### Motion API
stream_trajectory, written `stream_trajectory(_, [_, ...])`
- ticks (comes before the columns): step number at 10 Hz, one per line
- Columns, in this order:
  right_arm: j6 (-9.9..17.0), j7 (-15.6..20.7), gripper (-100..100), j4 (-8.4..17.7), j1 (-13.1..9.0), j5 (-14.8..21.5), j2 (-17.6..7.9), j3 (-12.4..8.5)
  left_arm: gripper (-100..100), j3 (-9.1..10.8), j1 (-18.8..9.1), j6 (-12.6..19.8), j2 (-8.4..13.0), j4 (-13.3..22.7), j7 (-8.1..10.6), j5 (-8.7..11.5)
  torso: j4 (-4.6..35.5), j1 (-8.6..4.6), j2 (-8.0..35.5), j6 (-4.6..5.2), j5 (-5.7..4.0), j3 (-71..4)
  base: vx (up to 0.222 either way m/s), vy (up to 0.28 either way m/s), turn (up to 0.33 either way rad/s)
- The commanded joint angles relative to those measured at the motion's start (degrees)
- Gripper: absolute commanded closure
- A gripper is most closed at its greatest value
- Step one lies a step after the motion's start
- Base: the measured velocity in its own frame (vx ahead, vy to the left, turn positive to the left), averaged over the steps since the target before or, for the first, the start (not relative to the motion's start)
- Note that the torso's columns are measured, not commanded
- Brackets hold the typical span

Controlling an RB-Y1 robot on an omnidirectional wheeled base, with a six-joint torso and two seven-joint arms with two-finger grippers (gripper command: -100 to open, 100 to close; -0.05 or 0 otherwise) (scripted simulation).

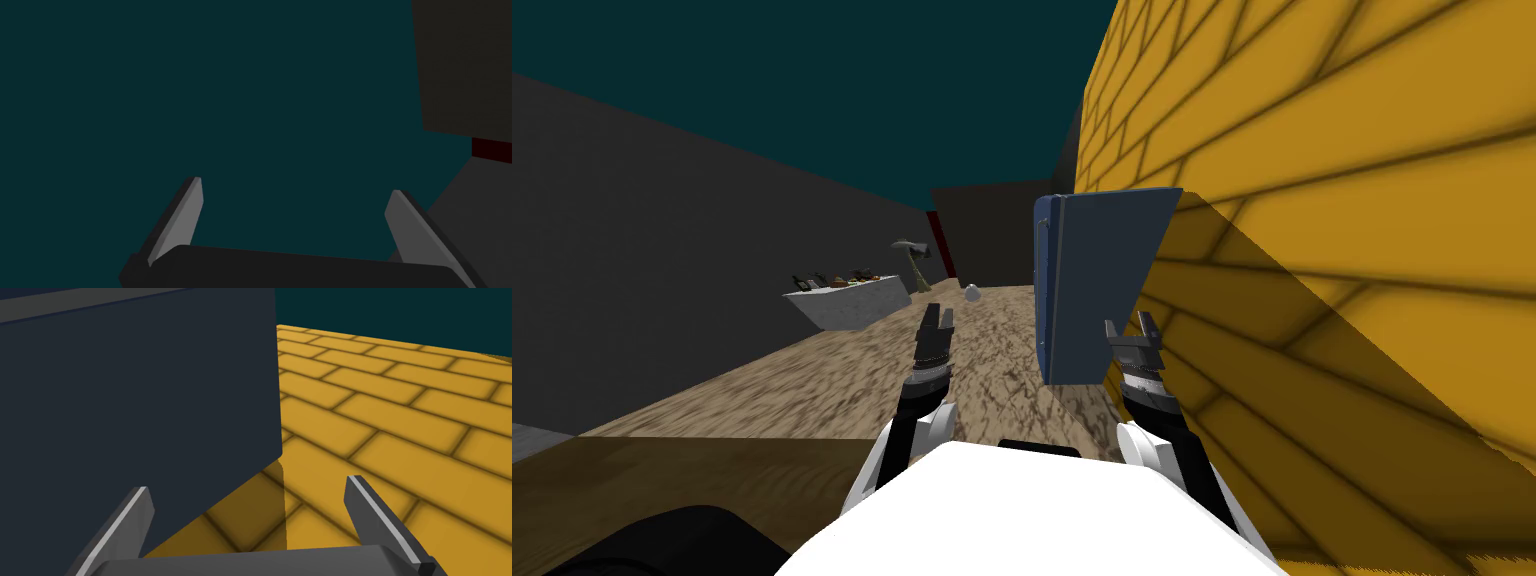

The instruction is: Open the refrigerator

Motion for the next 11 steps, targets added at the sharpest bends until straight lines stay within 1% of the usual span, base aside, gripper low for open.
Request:
stream_trajectory(1, [0.0, 0.0, 0, 0.0, 0.0, 0.0, 0.0, 0.0, 0, 0.0, 0.0, 0.0, 0.0, 0.0, 0.0, 0.0, 2.3, 0.0, 2.3, 0.0, 0.0, -4.7, 0.0, 0.0, 0.0])
stream_trajectory(3, [0.0, 0.0, 0, 0.0, 0.0, 0.0, 0.0, 0.0, 0, 0.0, 0.0, 0.0, 0.0, 0.0, 0.0, 0.0, 10.1, 0.0, 10.0, 0.0, 0.0, -20.1, 0.0, 0.0, 0.0])
stream_trajectory(9, [0.0, 0.0, 0, 0.0, 0.0, 0.0, 0.0, 0.0, 0, 0.0, 0.0, 0.0, 0.0, 0.0, 0.0, 0.0, 35.4, 0.0, 35.4, 0.0, 0.0, -70.7, 0.0, 0.0, 0.0])
stream_trajectory(10, [0.1, 0.8, -100, 0.8, -0.8, 0.4, -1.9, 0.0, 0, 0.0, 0.0, 0.0, 0.0, 0.0, 0.0, 0.0, 39.6, 0.0, 39.6, 0.0, 0.0, -79.2, 0.016, 0.018, -0.042])
stream_trajectory(11, [0.2, 1.7, -100, 1.6, -1.7, 0.7, -3.2, 0.0, 0, 0.0, 0.0, 0.0, 0.0, 0.0, 0.0, 0.0, 41.5, 0.05, 41.5, 0.0, 0.01, -83.2, 0.028, 0.049, -0.062])
